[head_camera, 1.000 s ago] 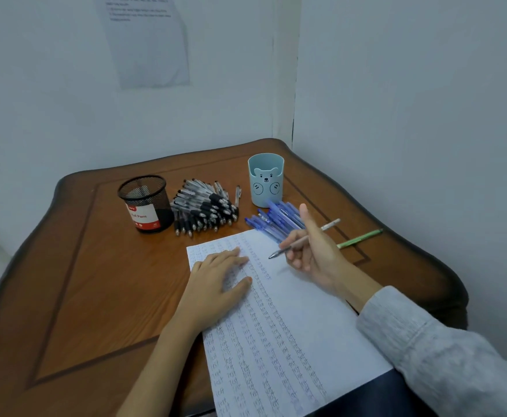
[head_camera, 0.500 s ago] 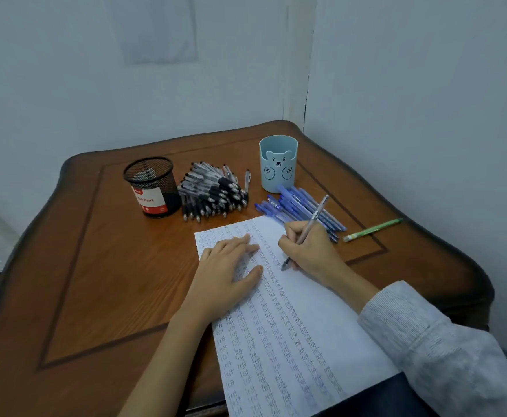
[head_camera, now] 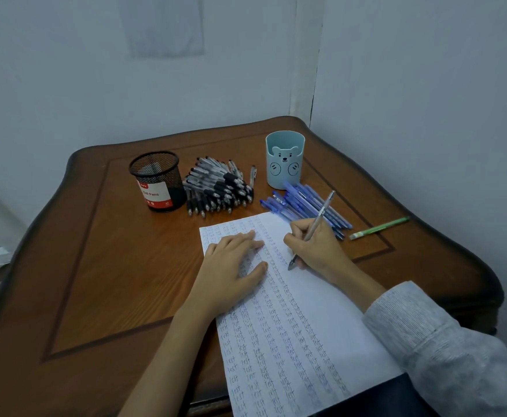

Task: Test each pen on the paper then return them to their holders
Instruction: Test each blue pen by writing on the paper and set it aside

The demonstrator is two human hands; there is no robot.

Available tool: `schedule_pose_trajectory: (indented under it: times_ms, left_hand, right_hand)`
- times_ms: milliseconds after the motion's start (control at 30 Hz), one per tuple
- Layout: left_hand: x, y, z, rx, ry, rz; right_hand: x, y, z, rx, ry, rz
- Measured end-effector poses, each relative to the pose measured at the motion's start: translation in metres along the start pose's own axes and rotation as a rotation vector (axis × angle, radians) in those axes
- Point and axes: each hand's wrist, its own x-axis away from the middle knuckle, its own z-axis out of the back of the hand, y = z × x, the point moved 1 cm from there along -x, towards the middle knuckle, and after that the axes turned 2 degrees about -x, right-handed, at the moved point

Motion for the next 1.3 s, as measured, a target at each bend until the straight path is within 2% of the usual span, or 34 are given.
schedule_pose_trajectory:
  times_ms: [167, 267, 400, 500, 567, 667, 867, 1133, 1300]
  left_hand:
    - [0.001, 0.002, 0.004, 0.066, 0.06, -0.011]
    - [0.005, 0.005, 0.008, 0.148, 0.206, 0.001]
    - [0.011, 0.008, 0.014, 0.182, 0.479, 0.054]
    - [0.014, 0.005, 0.024, 0.222, 0.538, 0.168]
    - [0.019, 0.004, 0.034, 0.201, 0.53, 0.223]
    - [0.043, 0.007, 0.053, 0.197, 0.625, 0.276]
    - [0.123, 0.004, 0.086, 0.168, 0.788, 0.343]
    - [0.254, -0.007, 0.111, 0.153, 1.008, 0.594]
    - [0.349, -0.007, 0.095, 0.157, 1.104, 0.79]
  right_hand:
    - [0.001, -0.002, 0.0, -0.149, -0.005, -0.032]
    - [0.002, -0.004, -0.001, -0.115, -0.005, -0.033]
    - [0.004, -0.012, -0.002, -0.002, 0.015, -0.041]
    - [0.006, -0.018, -0.009, -0.013, -0.011, -0.125]
    - [0.008, -0.025, -0.016, 0.049, -0.075, -0.13]
    - [0.015, -0.041, -0.035, 0.127, -0.231, -0.086]
    - [0.041, -0.074, -0.103, 0.126, -0.373, 0.035]
    - [0.114, -0.087, -0.215, 0.157, -0.581, 0.186]
    - [0.193, -0.071, -0.283, 0.176, -0.758, 0.265]
